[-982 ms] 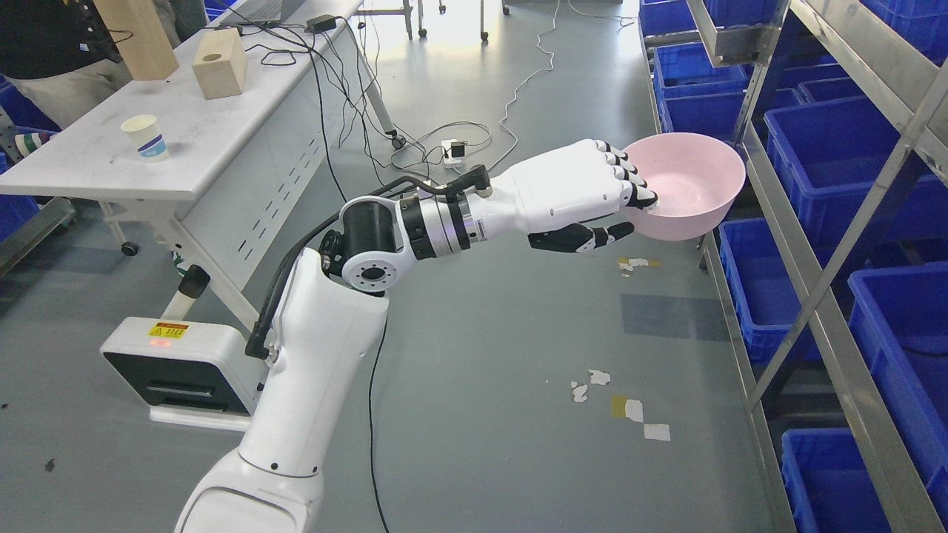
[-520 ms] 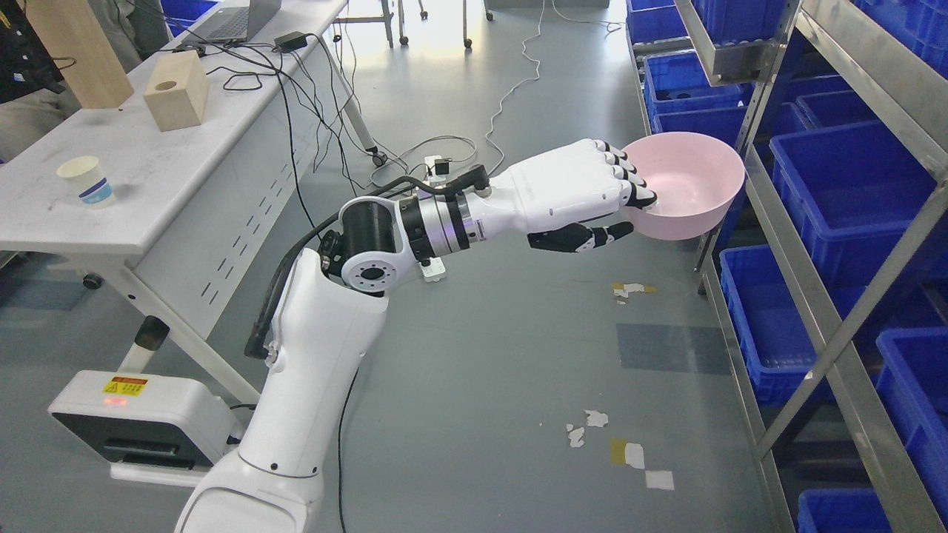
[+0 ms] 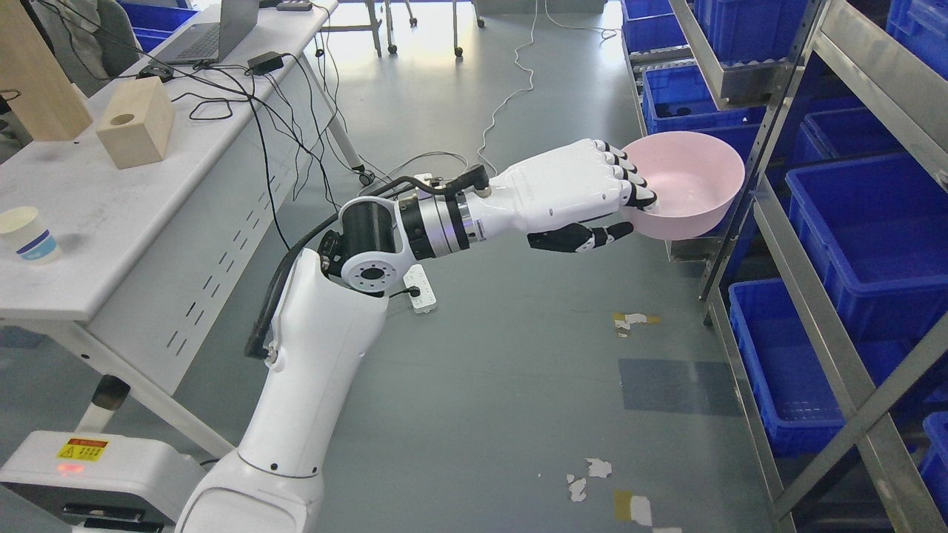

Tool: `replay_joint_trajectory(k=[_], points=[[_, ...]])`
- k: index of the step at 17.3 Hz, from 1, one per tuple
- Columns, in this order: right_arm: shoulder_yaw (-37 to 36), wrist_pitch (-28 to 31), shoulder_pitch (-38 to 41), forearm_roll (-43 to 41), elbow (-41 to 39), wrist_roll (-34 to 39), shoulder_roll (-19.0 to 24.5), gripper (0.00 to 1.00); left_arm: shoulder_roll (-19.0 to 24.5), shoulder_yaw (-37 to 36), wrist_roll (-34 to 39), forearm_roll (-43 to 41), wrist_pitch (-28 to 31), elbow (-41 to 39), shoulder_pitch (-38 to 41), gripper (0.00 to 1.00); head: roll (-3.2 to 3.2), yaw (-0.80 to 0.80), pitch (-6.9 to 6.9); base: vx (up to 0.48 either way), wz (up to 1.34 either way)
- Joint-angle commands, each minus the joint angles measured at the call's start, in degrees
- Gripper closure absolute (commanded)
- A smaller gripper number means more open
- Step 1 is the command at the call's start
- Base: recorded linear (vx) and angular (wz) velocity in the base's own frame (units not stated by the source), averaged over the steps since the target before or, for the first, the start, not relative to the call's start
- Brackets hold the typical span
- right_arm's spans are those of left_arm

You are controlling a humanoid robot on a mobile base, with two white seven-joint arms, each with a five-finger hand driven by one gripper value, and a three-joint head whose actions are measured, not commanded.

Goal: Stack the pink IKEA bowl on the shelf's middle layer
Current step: 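Hold the pink bowl raised in the left hand while the robot turns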

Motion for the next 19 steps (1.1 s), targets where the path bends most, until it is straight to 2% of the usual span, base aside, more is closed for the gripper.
replay_joint_trajectory(k=[1,10,19], points=[[0.0,-0.04,0.18,0.0,-1.0,-0.03,-1.0,0.0,1.0,-0.1,0.01,0.0,-0.04,-0.07,-0.01,0.94,0.0,0.0,0.0,0.267,0.0],[0.0,-0.04,0.18,0.0,-1.0,-0.03,-1.0,0.0,1.0,0.16,0.1,0.09,-0.04,0.02,-0.01,0.93,0.0,0.0,0.0,0.23,0.0],[0.0,-0.04,0.18,0.0,-1.0,-0.03,-1.0,0.0,1.0,-0.36,0.45,2.1,-0.04,0.02,-2.64,0.93,0.0,0.0,0.0,0.121,-0.2]])
